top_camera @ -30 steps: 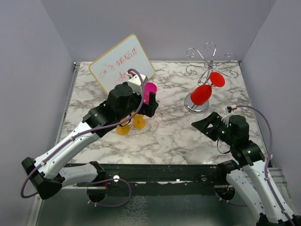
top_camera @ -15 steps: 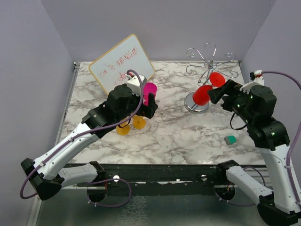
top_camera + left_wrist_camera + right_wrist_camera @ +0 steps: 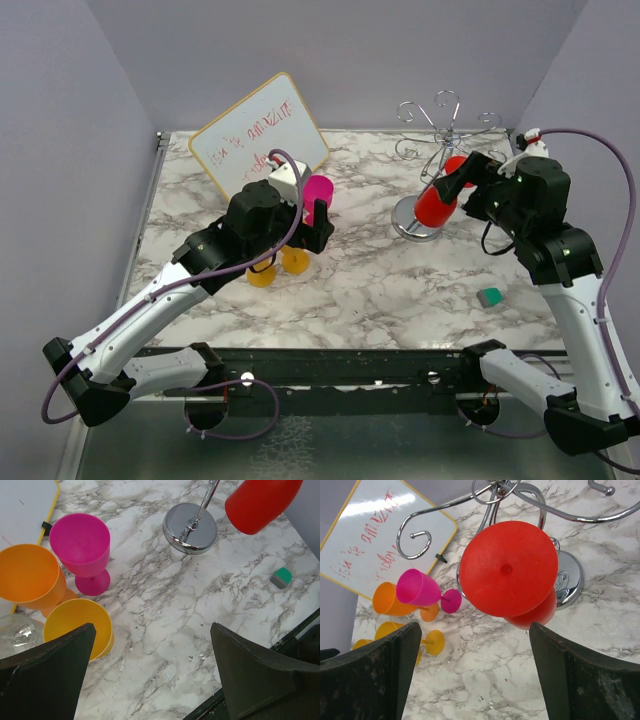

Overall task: Take the wine glass off the wine glass rack
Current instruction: Pick up the wine glass from the wine rack.

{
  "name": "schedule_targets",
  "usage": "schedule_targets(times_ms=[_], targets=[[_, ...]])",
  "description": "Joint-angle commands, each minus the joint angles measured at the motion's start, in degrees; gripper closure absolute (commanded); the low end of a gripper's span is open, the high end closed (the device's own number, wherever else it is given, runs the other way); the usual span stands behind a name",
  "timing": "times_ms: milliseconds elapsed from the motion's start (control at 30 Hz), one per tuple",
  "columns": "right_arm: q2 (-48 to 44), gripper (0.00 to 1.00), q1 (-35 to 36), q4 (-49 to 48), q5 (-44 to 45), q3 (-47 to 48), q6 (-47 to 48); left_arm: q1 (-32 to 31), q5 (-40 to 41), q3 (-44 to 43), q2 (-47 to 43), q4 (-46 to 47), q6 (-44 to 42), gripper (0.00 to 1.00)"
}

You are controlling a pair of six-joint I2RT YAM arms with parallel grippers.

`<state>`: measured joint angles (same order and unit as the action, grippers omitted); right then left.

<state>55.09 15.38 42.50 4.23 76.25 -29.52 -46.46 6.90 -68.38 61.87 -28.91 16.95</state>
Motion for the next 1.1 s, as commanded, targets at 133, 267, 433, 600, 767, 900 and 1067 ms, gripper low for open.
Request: schedule_targets(times_ms=[133, 267, 433, 600, 767, 900, 1067], targets=[[3.88, 0.06, -5.84, -3.04, -1.89, 2.27, -3.16, 0.24, -0.41, 0.4, -1.31, -0.28, 0.28, 0.01], [4.29, 0.11, -13.72, -5.56, -10.23, -0.1, -4.12, 0.24, 0.19, 0.74, -2.24, -0.36, 0.19, 0.01], [4.74, 0.21, -17.81, -13.2, -24.15, -3.09, -5.96, 0.3, 0.31, 0.71, -2.4, -0.7, 0.19, 0.01], [4.16, 0.32, -18.27, -15.13, -25.47, -3.39, -7.32, 0.27, -0.05, 0.44, -2.65, -0.71, 0.43, 0.01], [2.7, 0.4, -18.31, -15.37, -21.51, -4.38, -7.72, 0.28, 0.85, 0.57, -3.29, -0.74, 0.63, 0.01], [2.63, 0.45, -18.35, -15.03, -19.51, -4.89, -7.64, 0.25, 1.54, 0.62, -3.76, -0.71, 0.88, 0.01], [2.17, 0.52, -18.32, -15.68, -18.59, -6.03, -8.69, 0.3, 1.15, 0.7, -3.6, -0.78, 1.22, 0.01]])
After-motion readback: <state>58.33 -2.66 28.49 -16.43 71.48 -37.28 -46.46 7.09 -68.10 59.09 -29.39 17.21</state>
